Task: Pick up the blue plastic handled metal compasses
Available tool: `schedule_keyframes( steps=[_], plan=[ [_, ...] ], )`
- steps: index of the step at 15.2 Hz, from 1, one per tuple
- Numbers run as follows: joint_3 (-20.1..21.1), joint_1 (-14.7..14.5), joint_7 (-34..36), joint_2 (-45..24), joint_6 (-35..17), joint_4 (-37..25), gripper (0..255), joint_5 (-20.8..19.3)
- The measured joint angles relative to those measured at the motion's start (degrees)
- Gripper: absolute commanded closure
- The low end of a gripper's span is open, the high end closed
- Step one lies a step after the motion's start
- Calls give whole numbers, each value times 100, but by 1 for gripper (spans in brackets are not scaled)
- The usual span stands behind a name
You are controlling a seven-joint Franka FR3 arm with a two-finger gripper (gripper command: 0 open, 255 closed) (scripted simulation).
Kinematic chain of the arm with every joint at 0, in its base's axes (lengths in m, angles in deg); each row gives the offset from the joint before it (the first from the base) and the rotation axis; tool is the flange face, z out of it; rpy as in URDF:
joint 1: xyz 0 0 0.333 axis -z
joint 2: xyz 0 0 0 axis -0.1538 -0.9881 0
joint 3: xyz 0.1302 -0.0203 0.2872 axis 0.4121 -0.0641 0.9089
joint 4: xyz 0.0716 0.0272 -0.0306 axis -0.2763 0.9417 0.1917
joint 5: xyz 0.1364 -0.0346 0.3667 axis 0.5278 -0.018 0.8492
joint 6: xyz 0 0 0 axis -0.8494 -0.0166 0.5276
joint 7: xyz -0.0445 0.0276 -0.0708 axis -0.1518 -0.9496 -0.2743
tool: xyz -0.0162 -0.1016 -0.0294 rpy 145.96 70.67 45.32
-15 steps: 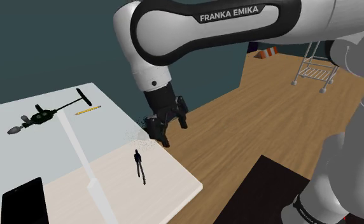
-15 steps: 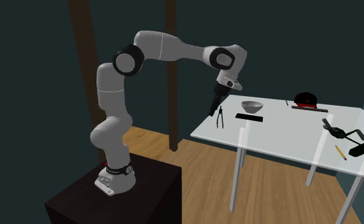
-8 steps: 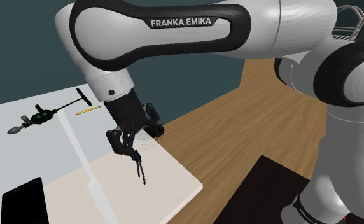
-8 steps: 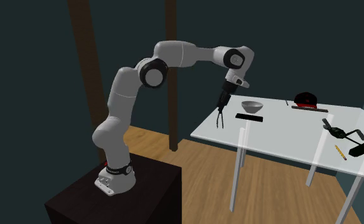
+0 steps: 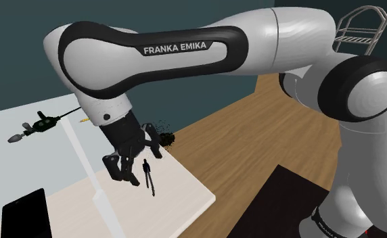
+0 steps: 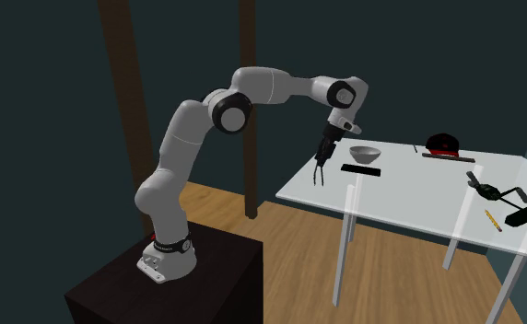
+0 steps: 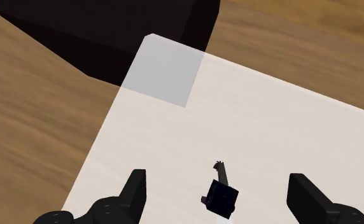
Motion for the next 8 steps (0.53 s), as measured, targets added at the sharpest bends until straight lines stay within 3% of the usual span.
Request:
schedule_keyframes(
  steps=[2, 3, 8],
  plan=[
    [-4, 21, -17, 27, -149, 177, 0, 4],
    [-3, 24, -16, 40, -182, 223, 255, 8],
    [-1, 30, -19, 59, -215, 270, 255, 13]
  ],
)
